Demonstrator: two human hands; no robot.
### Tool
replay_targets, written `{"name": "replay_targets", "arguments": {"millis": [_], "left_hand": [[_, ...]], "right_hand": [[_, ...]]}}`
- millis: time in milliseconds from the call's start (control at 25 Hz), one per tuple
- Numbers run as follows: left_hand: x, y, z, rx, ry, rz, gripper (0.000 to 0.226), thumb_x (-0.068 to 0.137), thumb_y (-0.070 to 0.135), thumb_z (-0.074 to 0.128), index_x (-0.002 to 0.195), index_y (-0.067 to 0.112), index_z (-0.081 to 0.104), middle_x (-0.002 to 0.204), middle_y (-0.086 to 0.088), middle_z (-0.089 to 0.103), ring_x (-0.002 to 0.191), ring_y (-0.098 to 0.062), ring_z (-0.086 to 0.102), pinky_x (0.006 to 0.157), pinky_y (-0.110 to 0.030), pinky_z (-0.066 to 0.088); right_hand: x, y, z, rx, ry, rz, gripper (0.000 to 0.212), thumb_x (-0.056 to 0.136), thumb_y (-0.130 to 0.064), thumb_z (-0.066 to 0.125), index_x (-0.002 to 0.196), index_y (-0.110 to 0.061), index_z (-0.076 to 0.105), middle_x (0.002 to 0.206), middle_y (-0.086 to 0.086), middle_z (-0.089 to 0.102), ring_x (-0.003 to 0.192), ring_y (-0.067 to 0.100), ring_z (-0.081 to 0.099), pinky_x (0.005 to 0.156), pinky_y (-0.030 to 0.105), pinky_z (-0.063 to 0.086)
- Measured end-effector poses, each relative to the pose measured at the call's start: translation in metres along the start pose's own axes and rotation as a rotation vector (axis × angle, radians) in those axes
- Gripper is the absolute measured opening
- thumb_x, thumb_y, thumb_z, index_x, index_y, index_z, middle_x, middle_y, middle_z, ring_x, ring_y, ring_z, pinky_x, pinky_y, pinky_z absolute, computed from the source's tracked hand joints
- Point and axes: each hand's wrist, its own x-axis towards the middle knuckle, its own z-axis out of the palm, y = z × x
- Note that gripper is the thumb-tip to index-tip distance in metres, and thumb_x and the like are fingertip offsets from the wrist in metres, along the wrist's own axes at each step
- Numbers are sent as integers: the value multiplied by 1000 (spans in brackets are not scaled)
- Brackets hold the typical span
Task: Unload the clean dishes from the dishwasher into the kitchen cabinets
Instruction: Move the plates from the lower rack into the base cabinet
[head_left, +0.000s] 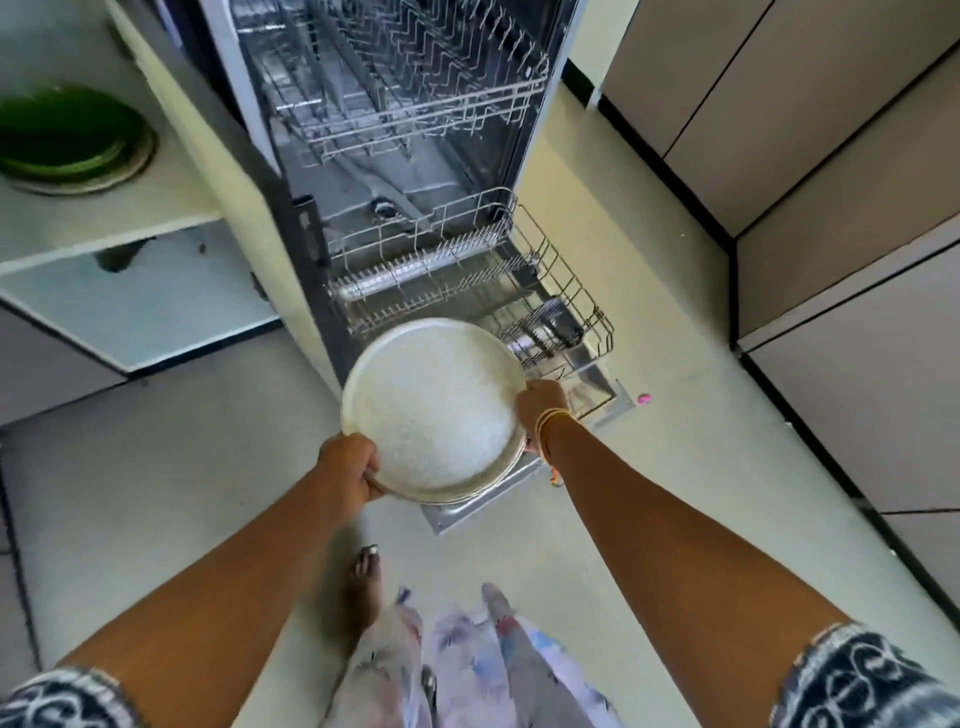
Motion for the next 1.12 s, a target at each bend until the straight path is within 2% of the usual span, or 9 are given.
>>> {"name": "replay_targets", "arguments": {"millis": [80,240,400,560,640,720,880,1000,1120], "left_hand": [[-13,-10,-34,15,27,9,63,78,-18,27,134,4,44,123,-20,48,102,-38,47,82,-48,47],[-25,6,-114,35,67,24,58,78,-17,26,128,4,47,97,-15,51,91,-35,50,78,-45,47],[-25,29,-164,40,75,49,49,81,-17,26,114,11,48,109,-13,47,100,-35,46,83,-43,43],[-7,77,-248,86,137,134,51,80,-13,33,125,4,51,109,-13,52,99,-36,52,77,-43,48],[3,108,-279,93,179,223,49,81,-11,36,124,4,54,104,-13,54,95,-36,55,71,-40,48],[10,137,-301,88,253,266,46,82,-10,38,123,5,55,108,-12,56,94,-36,55,74,-41,49],[29,191,-332,15,320,284,42,88,-5,41,125,10,52,109,-11,53,92,-34,52,77,-45,49],[49,235,-340,-42,309,303,41,89,-2,44,127,12,53,114,-15,57,88,-33,56,80,-48,53],[69,278,-342,-145,280,291,38,91,1,47,127,11,53,115,-18,58,88,-33,60,68,-43,56]], "right_hand": [[-22,11,23,143,23,-2,36,82,3,41,105,2,68,104,23,67,104,39,63,94,48,52],[-58,2,88,153,-109,-13,36,74,5,42,97,0,70,99,23,68,96,41,65,86,57,53],[-84,-23,130,195,-210,41,31,83,8,41,92,-7,66,99,17,63,93,37,62,84,56,54],[-105,-74,212,294,-244,69,33,89,7,42,107,-7,64,104,16,62,89,31,60,74,42,55],[-115,-104,244,402,-235,107,32,89,8,40,95,-11,64,98,13,61,88,32,59,77,45,55],[-119,-131,269,427,-226,120,31,89,8,41,86,-13,64,92,11,60,86,32,58,83,49,54],[-108,-194,308,451,-201,76,23,83,8,44,78,2,65,78,9,56,75,27,53,84,61,50],[-82,-245,331,471,-156,18,29,78,7,49,62,-8,67,65,7,58,71,25,56,74,40,55],[-56,-294,347,533,-194,6,26,79,9,50,87,-5,70,83,10,61,74,25,57,62,29,50]]}}
